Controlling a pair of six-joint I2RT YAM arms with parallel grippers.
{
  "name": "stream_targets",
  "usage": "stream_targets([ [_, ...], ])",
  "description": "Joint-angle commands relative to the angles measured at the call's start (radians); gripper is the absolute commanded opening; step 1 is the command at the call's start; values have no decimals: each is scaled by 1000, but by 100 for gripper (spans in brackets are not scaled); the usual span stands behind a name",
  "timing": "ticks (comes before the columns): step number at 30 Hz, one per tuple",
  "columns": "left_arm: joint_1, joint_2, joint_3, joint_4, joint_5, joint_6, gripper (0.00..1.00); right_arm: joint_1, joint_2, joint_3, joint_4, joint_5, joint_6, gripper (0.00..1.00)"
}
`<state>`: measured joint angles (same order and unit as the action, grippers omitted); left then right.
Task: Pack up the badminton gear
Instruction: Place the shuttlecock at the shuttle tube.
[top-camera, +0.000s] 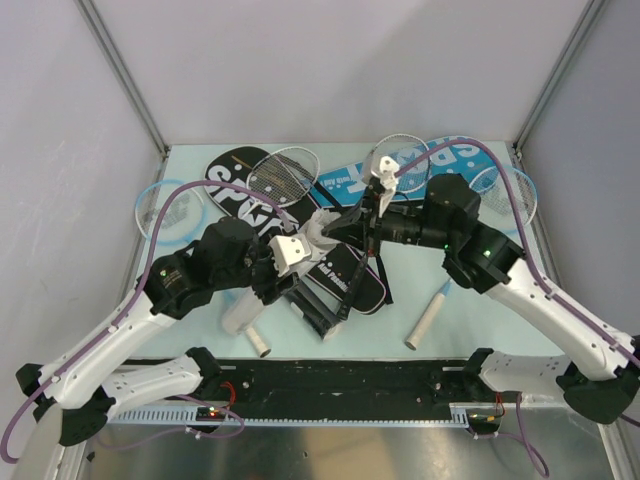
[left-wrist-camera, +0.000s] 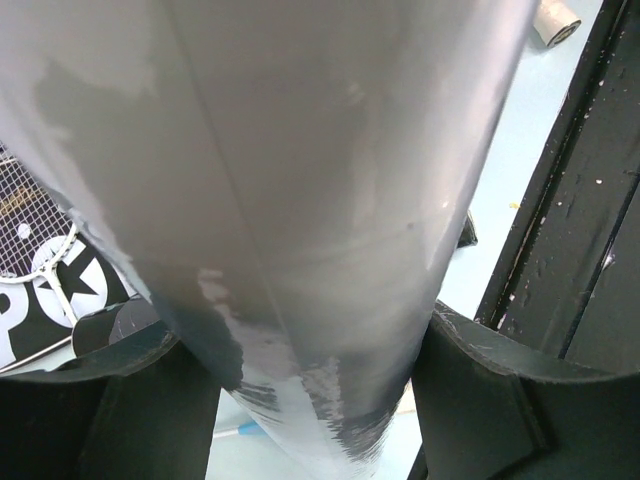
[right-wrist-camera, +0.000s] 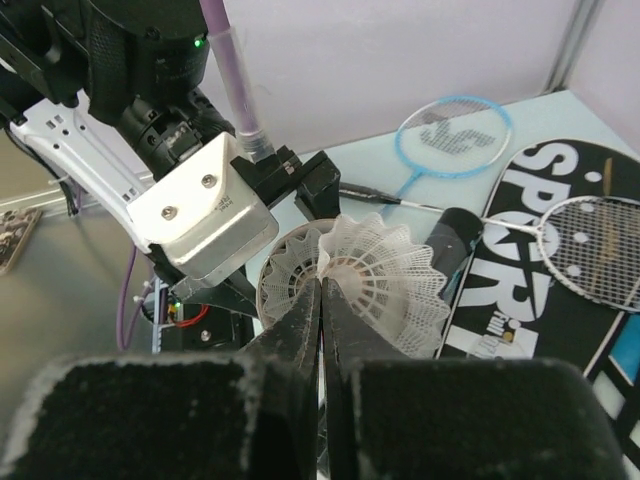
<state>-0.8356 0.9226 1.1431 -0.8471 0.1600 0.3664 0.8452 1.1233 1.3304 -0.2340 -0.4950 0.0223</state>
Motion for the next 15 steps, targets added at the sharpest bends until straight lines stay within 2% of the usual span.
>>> stream_targets([
  [1,-1,-15,55,50,18,7,39,18,43,3,63,-61,4,0],
  [11,0,-9,57,51,6,16,37,54,113,3,79,-118,81,0],
  [15,-1,-17,52,51,2,18,36,54,97,3,65,-98,90,13],
])
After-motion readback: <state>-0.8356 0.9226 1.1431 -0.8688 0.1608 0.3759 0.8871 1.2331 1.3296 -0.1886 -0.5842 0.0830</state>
